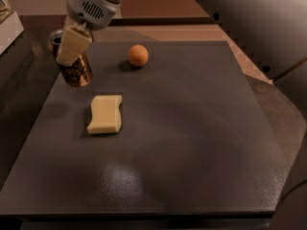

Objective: Pick orange can

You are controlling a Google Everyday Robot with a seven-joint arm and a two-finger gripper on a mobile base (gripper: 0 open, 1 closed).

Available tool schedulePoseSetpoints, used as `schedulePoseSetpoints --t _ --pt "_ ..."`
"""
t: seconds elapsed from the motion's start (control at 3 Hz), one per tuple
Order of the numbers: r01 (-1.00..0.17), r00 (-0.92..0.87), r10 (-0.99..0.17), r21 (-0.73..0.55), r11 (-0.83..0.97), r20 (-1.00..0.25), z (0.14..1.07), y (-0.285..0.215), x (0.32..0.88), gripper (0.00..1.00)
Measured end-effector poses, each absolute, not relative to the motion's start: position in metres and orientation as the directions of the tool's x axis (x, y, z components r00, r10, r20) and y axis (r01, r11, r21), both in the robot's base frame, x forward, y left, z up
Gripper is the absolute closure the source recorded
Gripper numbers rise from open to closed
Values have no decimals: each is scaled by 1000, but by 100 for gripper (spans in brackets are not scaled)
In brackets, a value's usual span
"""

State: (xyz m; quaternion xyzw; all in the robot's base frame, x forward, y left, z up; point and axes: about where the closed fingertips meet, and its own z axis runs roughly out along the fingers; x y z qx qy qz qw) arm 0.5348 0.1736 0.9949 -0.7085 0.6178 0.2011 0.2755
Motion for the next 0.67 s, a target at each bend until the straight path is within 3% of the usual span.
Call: schedulePoseSetpoints --t 0.67 --pt "-968 235 -737 -224 -117 -633 1061 140 542 100"
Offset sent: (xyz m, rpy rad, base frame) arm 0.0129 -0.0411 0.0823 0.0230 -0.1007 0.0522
